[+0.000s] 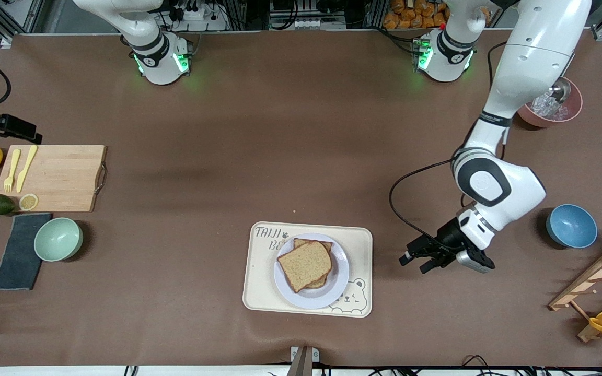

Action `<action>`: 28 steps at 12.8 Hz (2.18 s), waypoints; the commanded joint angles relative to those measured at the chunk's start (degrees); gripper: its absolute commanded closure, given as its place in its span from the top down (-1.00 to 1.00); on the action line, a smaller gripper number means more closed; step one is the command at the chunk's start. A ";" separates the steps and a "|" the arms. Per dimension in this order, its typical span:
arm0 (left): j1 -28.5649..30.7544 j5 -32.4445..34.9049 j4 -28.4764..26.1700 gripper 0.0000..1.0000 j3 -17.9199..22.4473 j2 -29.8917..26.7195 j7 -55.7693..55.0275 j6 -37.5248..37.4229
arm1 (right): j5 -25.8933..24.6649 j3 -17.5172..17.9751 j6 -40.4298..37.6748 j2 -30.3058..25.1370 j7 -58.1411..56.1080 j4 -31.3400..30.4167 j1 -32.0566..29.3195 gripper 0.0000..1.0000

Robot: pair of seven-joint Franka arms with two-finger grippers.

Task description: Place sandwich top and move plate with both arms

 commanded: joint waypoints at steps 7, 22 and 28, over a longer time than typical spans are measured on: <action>7.73 53.87 7.07 1.00 1.78 -8.19 -31.79 -29.64 | -0.28 -0.19 0.73 1.81 0.56 3.41 1.02 1.00; -0.96 67.26 10.08 1.00 4.42 -31.73 -51.13 -61.93 | -1.96 1.84 -4.19 2.51 1.26 3.95 -3.72 1.00; -7.80 67.35 10.25 1.00 11.51 -37.20 -53.89 -66.52 | -0.90 1.75 -3.84 2.78 1.26 3.60 -4.42 1.00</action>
